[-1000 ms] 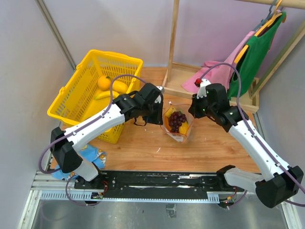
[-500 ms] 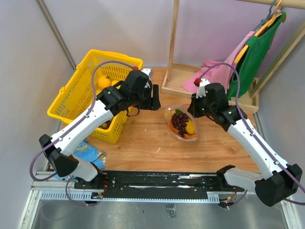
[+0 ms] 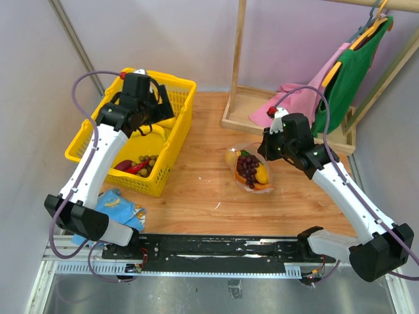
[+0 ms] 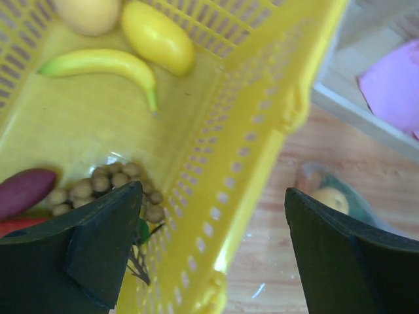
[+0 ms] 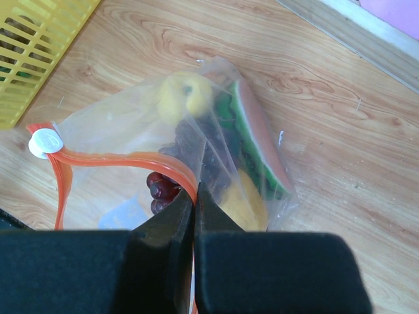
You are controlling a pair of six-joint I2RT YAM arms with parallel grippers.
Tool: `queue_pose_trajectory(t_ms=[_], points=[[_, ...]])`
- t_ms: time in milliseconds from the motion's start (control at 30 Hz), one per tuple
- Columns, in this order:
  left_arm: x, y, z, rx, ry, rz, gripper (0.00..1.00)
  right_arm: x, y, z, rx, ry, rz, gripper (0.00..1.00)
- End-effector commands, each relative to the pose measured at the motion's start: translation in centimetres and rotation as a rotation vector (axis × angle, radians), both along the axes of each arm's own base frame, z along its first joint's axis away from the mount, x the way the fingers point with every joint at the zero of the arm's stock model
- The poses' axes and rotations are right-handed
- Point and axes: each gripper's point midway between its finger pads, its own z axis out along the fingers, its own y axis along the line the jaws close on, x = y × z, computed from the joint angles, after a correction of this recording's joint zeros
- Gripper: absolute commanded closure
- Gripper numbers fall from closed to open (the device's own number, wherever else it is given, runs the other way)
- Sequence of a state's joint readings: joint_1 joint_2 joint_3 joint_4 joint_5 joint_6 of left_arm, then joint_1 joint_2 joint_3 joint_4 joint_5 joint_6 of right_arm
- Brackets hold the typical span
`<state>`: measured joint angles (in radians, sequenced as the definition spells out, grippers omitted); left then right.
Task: Place the food in the zip-top bag and seal the zipper
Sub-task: Pick up the fake fruit from the bin.
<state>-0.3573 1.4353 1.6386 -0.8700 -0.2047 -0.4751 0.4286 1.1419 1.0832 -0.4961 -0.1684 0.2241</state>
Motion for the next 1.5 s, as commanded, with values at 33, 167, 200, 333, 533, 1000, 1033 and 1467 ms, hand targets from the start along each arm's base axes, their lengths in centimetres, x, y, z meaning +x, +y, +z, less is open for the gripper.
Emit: queue_pose_trajectory(t_ms=[33,167,200,333,533,1000,1033,1467], points=[[3.3,5.6,-0.5,-0.036,-0.008,0.203,0.07,0.6,0.3,0.1,0.027,-0.007,0.001,0.99],[5.4,8.1,-2.9,-0.112,0.026,0.343,0.07,0.5,0.3,0.0,0.029,-0.002,0.001,0.99],[5.9,8.4,-3.5,-0.130,0.035,0.368,0.07,0.5,0.2,0.0,0.029,-0.002,-0.001,0.99],[7.5,9.3,-6.1,-0.163,0.083,0.469,0.07,0.5,0.3,0.1,0.034,-0.002,-0.001,0.99],[9.5,9.9,-11.3,-0.116,0.170,0.537,0.11,0.6,0.3,0.2,0.039,-0.003,-0.002,0.99],[14.3,9.3,-21.7,-0.092,0.307,0.567,0.25,0.9,0.1,-0.6,0.031,0.020,-0.009,0.99],[14.5,9.3,-22.0,-0.091,0.308,0.566,0.25,0.9,0.1,-0.5,0.031,0.021,-0.009,0.99],[12.9,8.7,-26.2,-0.067,0.406,0.510,0.59,1.1,0.2,-0.8,0.035,0.034,-0.011,0.99]])
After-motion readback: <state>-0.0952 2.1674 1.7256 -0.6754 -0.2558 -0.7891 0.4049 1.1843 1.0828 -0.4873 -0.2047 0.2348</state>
